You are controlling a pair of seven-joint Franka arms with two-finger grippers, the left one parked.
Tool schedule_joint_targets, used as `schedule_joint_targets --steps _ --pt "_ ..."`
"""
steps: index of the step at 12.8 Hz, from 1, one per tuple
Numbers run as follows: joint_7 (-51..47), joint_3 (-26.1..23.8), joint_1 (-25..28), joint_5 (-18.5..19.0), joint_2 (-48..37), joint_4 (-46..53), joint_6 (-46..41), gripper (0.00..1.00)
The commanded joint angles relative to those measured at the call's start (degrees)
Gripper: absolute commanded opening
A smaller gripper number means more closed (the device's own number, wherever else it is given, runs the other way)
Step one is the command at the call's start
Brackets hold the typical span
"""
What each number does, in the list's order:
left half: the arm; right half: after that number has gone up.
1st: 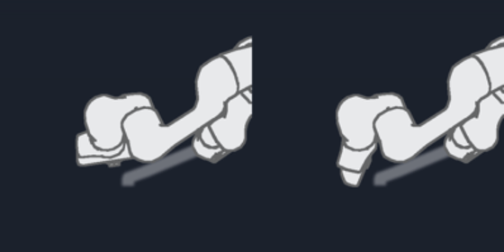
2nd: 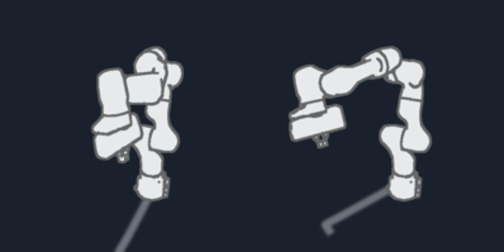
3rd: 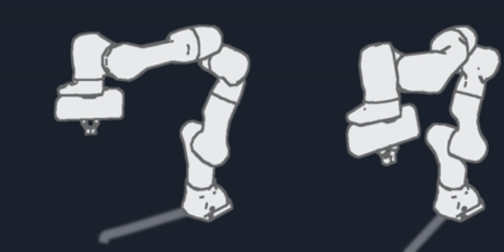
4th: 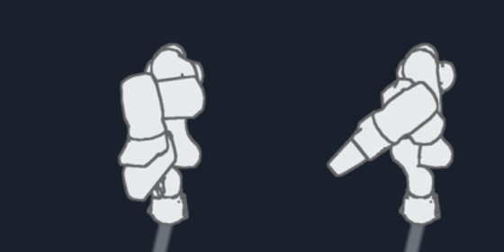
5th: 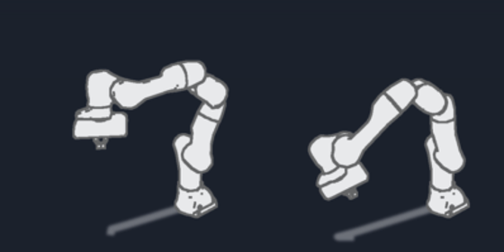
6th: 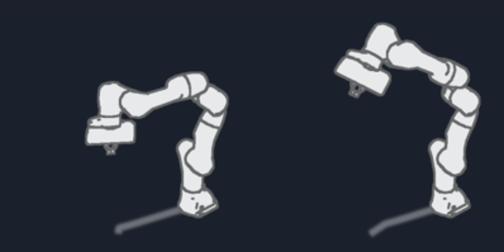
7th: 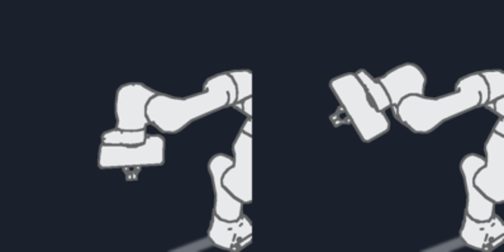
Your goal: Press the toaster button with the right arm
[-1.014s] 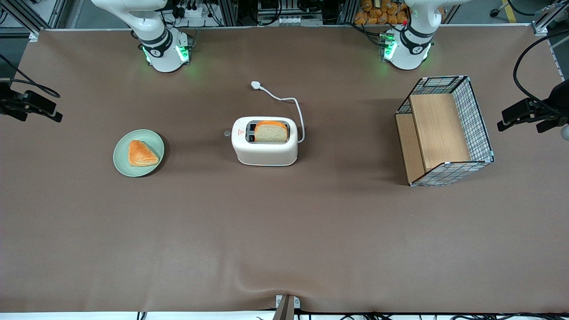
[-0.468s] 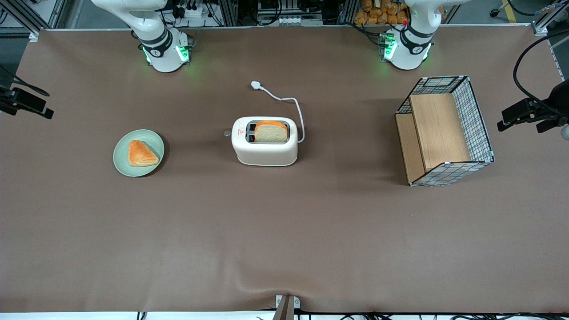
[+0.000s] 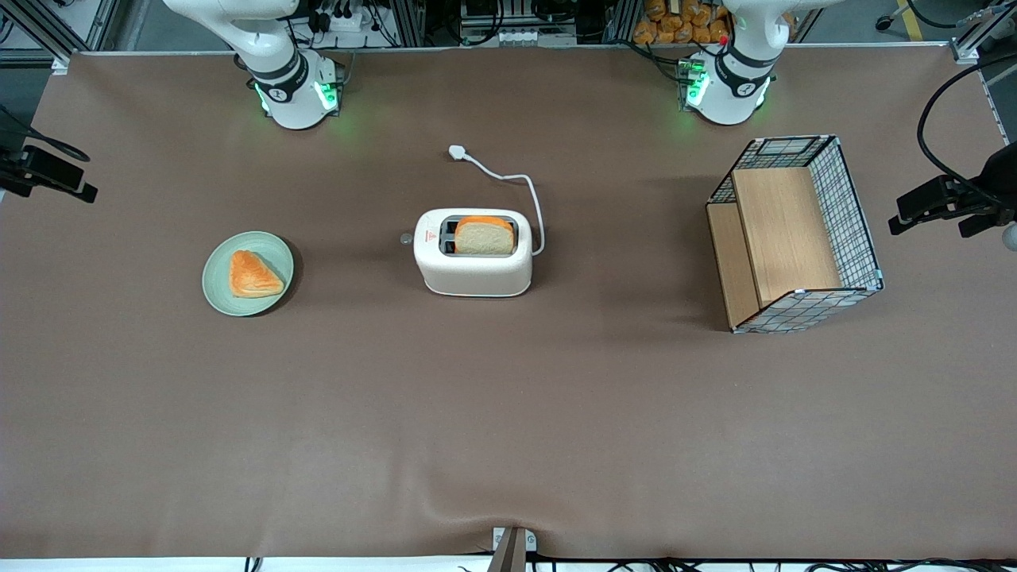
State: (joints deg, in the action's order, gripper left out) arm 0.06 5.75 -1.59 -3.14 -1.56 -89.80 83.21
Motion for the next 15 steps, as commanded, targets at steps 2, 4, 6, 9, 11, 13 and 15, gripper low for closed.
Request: schedule_joint_targets --steps 2,4,6,9,11,13,15 --pt "4.33 -1.88 -1.31 3.74 -1.78 -1.87 0.2 1.0" --pt "4.16 -2.85 -1.4 4.54 -1.78 -1.87 0.11 1.0" --pt "3.46 -2.94 -1.4 4.54 -1.78 -1.96 0.11 1.0" --pt "3.37 -2.94 -1.75 4.46 -1.87 -1.87 -0.06 1.0" --pt "2.23 -2.94 -2.01 3.67 -1.78 -1.96 -0.15 1.0" --pt "0.56 -2.94 -2.19 3.4 -1.87 -1.96 -0.33 1.0" --pt "-1.02 -2.85 -2.28 1.39 -1.87 -1.96 -0.33 1.0"
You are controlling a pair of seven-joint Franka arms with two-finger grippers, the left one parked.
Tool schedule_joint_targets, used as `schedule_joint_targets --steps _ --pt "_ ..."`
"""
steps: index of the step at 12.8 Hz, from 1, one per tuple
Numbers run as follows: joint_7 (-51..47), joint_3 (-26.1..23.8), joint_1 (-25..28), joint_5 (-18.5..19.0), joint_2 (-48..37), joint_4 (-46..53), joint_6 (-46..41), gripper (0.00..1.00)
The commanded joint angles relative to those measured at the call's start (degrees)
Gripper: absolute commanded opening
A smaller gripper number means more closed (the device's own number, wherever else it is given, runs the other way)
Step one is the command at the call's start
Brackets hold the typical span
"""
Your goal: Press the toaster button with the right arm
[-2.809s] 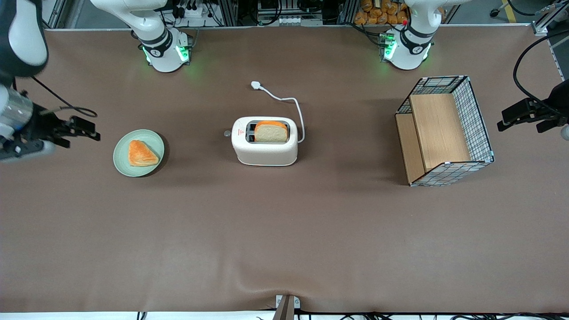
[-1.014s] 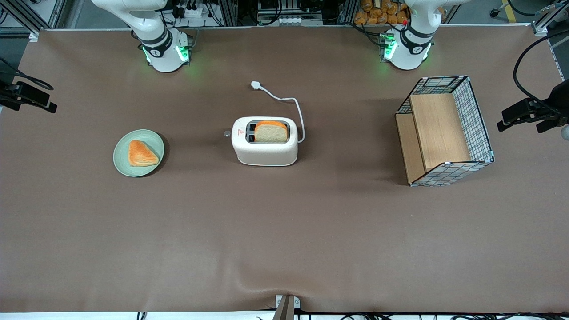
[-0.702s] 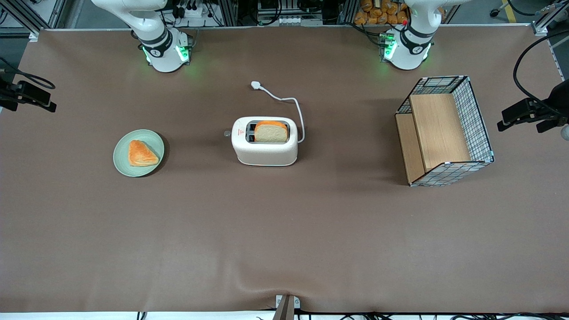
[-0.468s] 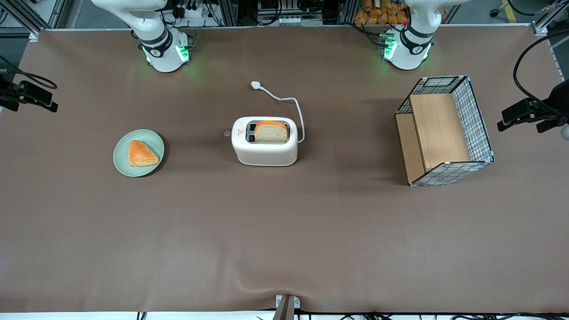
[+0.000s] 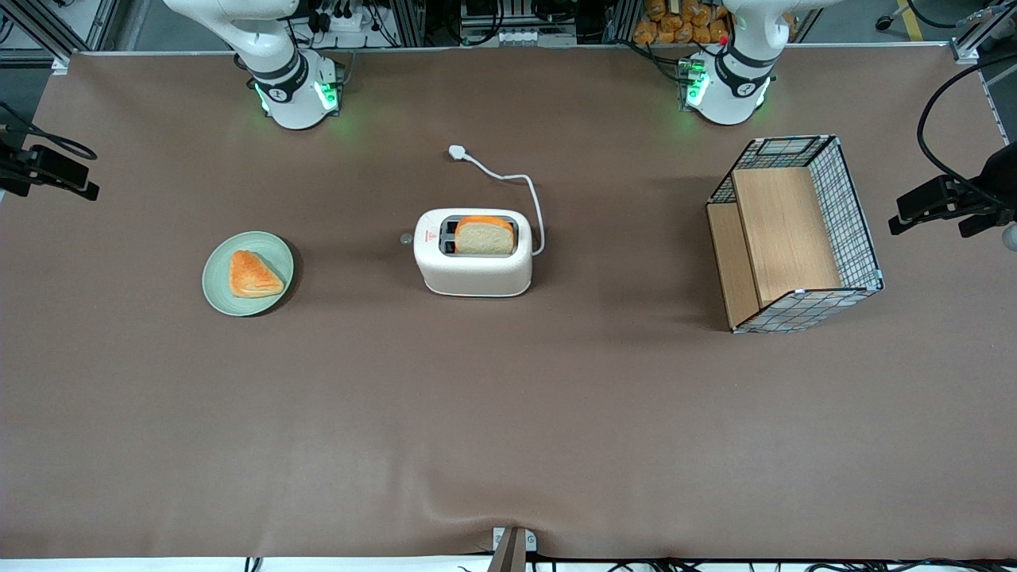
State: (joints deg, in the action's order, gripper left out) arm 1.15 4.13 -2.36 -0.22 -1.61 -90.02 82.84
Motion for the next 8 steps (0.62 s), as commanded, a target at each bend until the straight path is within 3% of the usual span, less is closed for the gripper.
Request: schedule_joint_targets --steps 1,8 --pt "-3.25 -1.23 -1.51 -1.8 -1.81 -1.74 0.04 1.0" --pt "-3.35 -1.23 -1.42 -1.8 -1.81 -1.65 -0.57 1.0"
